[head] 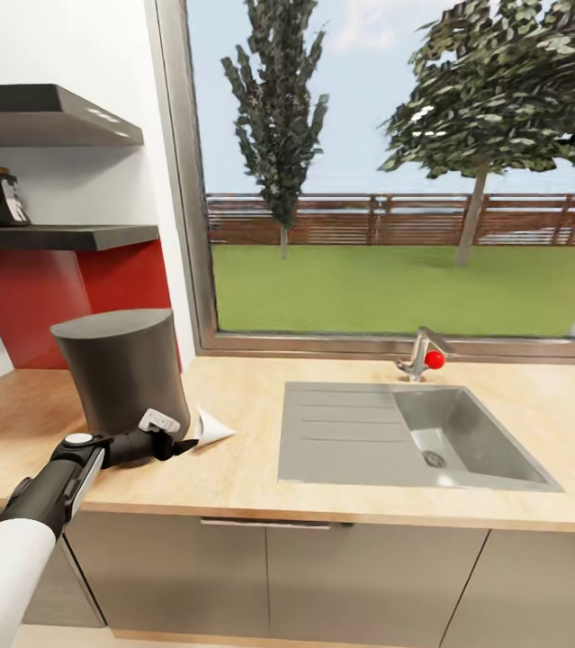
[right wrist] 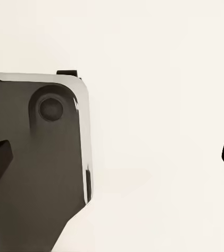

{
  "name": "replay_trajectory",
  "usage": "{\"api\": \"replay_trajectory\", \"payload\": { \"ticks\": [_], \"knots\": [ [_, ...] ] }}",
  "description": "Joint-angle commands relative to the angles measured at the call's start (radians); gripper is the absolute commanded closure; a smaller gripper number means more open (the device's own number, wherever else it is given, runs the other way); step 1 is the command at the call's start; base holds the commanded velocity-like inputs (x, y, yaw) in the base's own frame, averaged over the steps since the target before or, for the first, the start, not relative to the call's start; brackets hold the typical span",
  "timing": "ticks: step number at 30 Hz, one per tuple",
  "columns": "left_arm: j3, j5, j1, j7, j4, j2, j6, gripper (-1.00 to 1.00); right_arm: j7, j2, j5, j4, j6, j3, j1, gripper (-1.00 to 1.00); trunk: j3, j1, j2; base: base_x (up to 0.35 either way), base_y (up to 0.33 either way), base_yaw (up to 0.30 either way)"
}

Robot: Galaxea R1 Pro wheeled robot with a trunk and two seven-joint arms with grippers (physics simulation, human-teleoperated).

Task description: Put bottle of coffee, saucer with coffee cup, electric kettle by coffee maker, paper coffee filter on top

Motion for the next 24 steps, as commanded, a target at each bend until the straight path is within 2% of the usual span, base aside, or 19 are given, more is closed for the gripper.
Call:
{"api": "replay_trajectory", "payload": {
  "ticks": [1, 16, 24],
  "knots": [
    [0.004, -0.005, 0.0, -0.006, -0.001, -0.001, 0.009, -1.0, 0.0, 0.0, 0.001, 0.001, -0.004, -0.003, 0.0, -1.0, 0.0, 0.001, -0.001, 0.201, 0.0, 0.0],
    [0.004, -0.004, 0.003, -0.007, 0.011, -0.005, 0.009, -1.0, 0.0, 0.0, 0.001, 0.001, -0.004, -0.004, 0.0, -1.0, 0.0, 0.001, -0.001, 0.04, 0.0, 0.0],
    [0.005, -0.004, 0.003, -0.007, 0.014, -0.009, 0.006, -1.0, -0.001, 0.0, 0.001, 0.001, -0.004, -0.003, 0.0, -1.0, 0.0, 0.001, -0.001, 0.198, 0.0, 0.0]
  ]
}}
